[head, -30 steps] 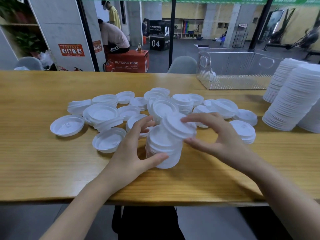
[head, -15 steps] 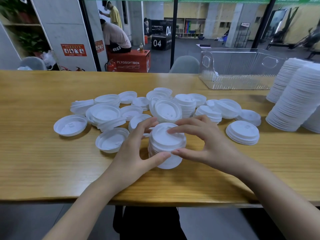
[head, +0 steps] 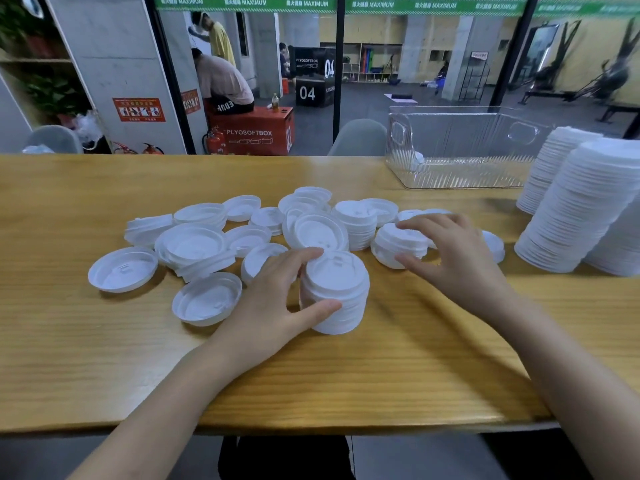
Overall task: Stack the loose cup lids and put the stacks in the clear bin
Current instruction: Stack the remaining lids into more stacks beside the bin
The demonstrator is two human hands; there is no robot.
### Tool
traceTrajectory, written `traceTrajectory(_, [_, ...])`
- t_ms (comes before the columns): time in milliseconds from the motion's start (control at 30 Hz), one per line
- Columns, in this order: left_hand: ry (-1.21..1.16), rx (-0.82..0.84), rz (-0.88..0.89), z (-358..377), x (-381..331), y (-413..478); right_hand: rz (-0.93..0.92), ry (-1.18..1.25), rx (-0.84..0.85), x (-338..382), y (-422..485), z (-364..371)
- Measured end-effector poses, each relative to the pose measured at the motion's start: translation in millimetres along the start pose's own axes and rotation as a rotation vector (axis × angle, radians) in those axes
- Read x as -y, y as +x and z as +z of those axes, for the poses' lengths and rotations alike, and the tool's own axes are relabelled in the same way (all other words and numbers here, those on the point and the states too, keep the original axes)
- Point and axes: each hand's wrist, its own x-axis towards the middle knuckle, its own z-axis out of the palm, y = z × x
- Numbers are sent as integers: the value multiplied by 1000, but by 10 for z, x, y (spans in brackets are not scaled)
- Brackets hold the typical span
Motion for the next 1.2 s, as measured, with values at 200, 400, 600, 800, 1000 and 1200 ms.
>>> traceTrajectory(200, [165,46,90,13,-54,325,33,-206,95,-233,134,69])
traceTrajectory(400, [163,-7,135,91,23,430,28,-141,53,-278,108,149])
traceTrajectory(600, [147,-34,150,124,7,416,-46,-133,-3,-250,63,225])
traceTrajectory(800, [120,-27,153,122,32,386,-17,40,38,-226,13,179])
traceTrajectory(1000, [104,12,129,156,59,337,-12,109,126,-283,-17,164])
traceTrajectory(1200, [105,45,134,112,65,266,-13,70,68,-287,-23,151])
